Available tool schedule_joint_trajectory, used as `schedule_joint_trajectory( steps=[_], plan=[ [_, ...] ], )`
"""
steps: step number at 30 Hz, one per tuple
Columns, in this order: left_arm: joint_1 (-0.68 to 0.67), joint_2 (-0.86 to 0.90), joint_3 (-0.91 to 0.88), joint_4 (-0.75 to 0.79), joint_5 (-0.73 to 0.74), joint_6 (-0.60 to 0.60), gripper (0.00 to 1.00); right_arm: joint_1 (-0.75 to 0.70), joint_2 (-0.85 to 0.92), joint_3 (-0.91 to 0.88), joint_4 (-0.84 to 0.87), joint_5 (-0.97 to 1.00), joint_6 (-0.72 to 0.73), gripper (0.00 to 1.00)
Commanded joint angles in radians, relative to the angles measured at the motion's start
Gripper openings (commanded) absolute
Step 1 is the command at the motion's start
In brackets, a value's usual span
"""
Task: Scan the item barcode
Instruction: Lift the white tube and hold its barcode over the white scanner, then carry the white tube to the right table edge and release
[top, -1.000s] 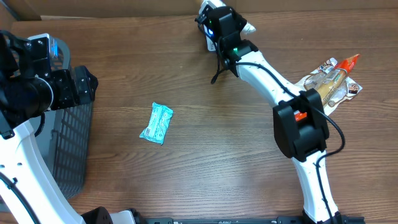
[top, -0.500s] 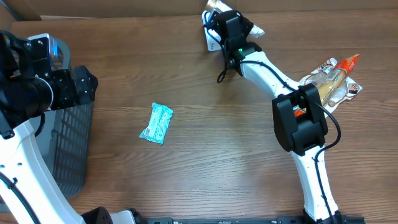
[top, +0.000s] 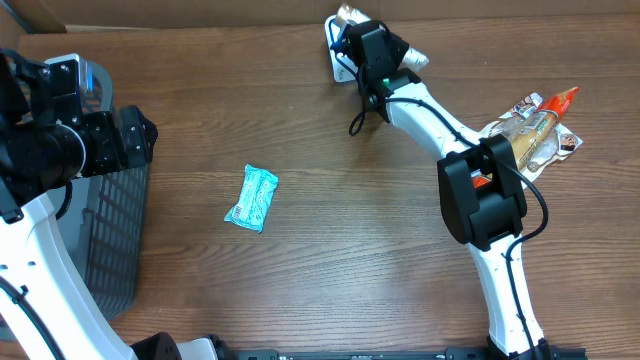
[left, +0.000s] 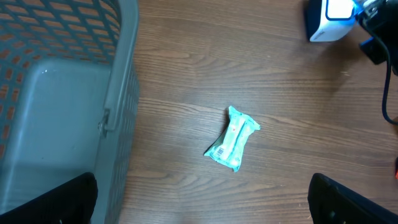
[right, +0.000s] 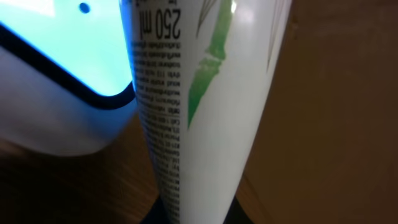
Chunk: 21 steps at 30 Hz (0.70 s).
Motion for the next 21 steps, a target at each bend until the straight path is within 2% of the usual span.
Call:
schedule_joint_trajectory(
  steps=[1, 3, 7, 15, 18, 21],
  plan=[
    [0.000, 0.006, 0.002, 0.003, 0.005, 0.026, 0.99, 0.008, -0.165, 0.024, -0.069, -0.087, 0.104, 0.04],
    [0.000, 0.006, 0.002, 0.003, 0.005, 0.026, 1.00, 0.008, -0.225, 0.024, -0.137, -0.147, 0.164, 0.04],
    [0.000, 0.006, 0.002, 0.003, 0.005, 0.026, 1.00, 0.001, -0.349, 0.024, -0.259, -0.257, 0.372, 0.04],
    [0.000, 0.006, 0.002, 0.003, 0.005, 0.026, 1.00, -0.084, -0.599, 0.024, -0.592, -0.563, 1.016, 0.04],
    [0.000, 0.006, 0.002, 0.003, 0.005, 0.026, 1.00, -0.158, -0.651, 0.024, -0.747, -0.678, 1.129, 0.04],
    [0.000, 0.006, 0.002, 0.004, 0.005, 0.026, 1.00, -0.253, -0.667, 0.024, -0.908, -0.755, 1.180, 0.04]
  ],
)
